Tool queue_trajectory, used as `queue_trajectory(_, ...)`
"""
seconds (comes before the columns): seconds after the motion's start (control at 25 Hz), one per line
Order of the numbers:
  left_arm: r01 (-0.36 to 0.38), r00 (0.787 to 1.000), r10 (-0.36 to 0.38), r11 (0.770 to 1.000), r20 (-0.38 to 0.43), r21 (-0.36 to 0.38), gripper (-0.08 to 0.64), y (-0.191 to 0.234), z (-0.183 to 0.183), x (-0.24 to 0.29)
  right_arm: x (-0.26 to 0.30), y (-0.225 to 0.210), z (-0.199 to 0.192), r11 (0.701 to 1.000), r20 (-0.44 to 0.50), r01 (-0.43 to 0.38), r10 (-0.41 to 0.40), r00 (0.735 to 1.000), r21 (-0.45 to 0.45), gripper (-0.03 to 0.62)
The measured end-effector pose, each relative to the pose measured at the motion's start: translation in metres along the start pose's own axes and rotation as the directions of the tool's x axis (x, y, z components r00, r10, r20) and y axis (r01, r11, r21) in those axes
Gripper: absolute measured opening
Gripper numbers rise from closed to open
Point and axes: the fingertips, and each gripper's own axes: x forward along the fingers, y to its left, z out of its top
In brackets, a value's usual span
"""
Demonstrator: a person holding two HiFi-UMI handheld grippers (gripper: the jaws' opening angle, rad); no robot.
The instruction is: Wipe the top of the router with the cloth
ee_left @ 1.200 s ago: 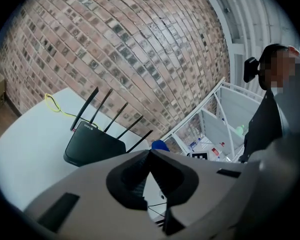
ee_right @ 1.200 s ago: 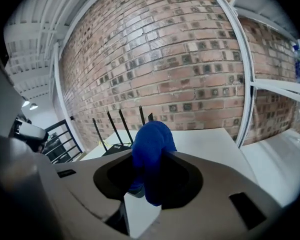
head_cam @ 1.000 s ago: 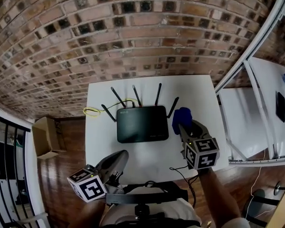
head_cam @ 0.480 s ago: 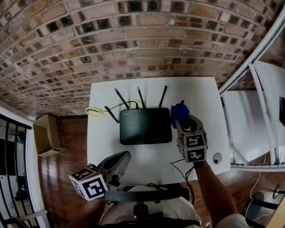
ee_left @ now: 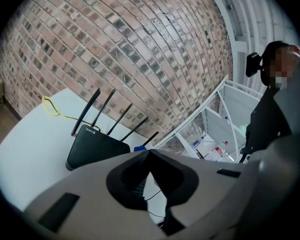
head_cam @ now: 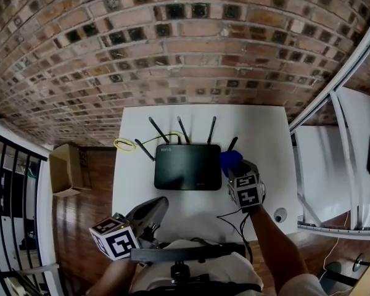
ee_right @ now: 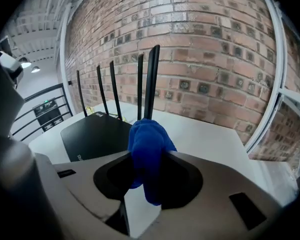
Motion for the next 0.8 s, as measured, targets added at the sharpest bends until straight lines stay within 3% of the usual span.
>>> queue_trajectory(0.12,0.017,0.999,-0.018,1.000,0.035,0.005,0.025,-0.009,0.005,0.002,0.010,0.001,-0.011,1.000,-0.052,-0.013,0.013,0.999,-0.004,0.137)
queue_trajectory(0.24,-0.018,1.000,0.018,1.000,0.013,-0.002,0.025,-0.004,-0.004,0.000,0.018,0.002,-0.022,1.000,-0.095,-0.022,0.021,0.995,-0.013,0.137)
queue_trajectory(0.44,-0.017,1.000,0.016,1.000,0.019,0.011,0.025,-0.009,-0.004,-0.002,0.024,0.005,-0.031,1.000,-0.135,-0.028,0.027,0.990,-0.009,0.137)
queue_trajectory(0.6,-0.013,1.000,0.012,1.000,0.012,0.003,0.025,-0.005,-0.010,-0.006,0.007,0.004,-0.025,0.999,-0.100,-0.032,0.033,0.994,0.008,0.137)
queue_trajectory(0.8,0.011,0.999,-0.012,1.000,0.032,0.009,0.025,-0.008,-0.005,-0.012,-0.036,0.010,0.004,0.996,0.026,-0.057,0.056,0.998,0.067,0.137)
